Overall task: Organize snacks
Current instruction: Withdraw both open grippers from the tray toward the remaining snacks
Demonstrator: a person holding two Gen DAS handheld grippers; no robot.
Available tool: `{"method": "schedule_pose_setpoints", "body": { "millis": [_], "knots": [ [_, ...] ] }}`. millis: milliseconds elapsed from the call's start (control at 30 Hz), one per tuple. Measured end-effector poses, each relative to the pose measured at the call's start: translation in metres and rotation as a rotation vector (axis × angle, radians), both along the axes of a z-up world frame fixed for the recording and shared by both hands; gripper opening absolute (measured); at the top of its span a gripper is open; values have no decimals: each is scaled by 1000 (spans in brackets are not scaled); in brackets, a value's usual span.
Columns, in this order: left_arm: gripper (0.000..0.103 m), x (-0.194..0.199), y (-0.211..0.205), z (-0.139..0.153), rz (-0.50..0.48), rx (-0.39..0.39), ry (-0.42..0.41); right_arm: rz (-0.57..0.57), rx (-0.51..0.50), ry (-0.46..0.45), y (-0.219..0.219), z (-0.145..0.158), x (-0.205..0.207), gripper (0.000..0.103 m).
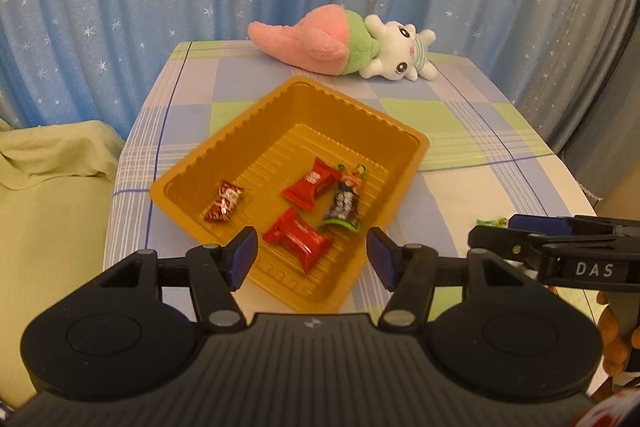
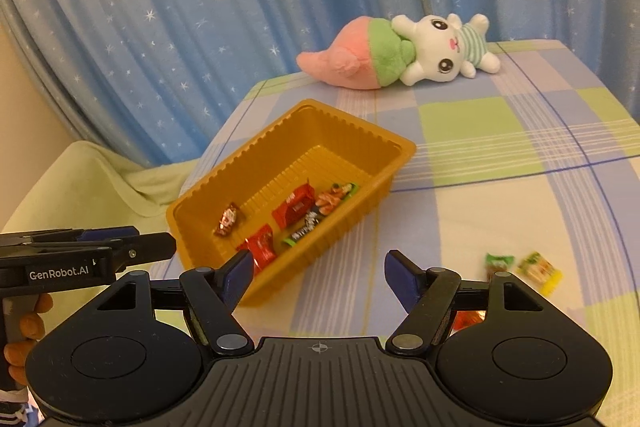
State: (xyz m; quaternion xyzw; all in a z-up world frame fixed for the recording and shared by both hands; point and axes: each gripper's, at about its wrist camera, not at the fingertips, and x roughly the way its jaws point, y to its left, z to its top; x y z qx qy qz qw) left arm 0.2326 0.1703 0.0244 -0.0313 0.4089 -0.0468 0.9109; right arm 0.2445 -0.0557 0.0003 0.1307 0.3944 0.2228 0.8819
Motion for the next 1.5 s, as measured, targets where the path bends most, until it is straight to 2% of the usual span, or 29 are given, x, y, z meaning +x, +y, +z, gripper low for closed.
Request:
{"method": "schedule_pose_setpoints", "body": {
  "millis": [567, 1000, 1500],
  "knots": [
    [58, -48, -62, -23, -59, -2, 79, -25, -32, 72, -68, -18, -54, 72],
    [58, -62, -112, -38, -94, -2, 118, -50, -53, 125, -118, -36, -73, 72],
    [58, -65, -155, -51, -91, 21, 143, -86, -72, 162, -174, -53, -82, 72]
  ]
}}
